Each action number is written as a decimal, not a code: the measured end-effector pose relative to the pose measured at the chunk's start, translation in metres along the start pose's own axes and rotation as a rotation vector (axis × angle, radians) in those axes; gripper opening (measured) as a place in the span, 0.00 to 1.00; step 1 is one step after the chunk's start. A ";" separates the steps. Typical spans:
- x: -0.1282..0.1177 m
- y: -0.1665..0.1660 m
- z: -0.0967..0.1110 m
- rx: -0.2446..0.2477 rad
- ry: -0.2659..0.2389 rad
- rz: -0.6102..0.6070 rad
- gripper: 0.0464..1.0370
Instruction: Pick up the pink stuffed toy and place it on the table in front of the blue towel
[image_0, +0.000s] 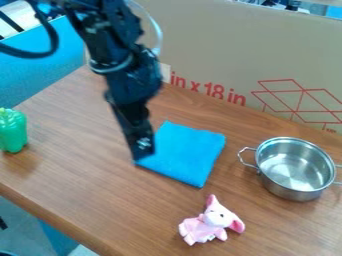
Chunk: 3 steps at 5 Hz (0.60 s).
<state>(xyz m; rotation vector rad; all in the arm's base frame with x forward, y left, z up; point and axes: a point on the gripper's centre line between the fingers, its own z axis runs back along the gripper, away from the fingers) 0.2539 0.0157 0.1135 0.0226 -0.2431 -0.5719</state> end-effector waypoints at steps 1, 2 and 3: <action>-0.020 0.048 -0.008 0.072 0.118 0.199 0.97; -0.026 0.092 -0.007 0.085 0.147 0.335 0.97; -0.031 0.119 -0.012 0.065 0.156 0.489 0.97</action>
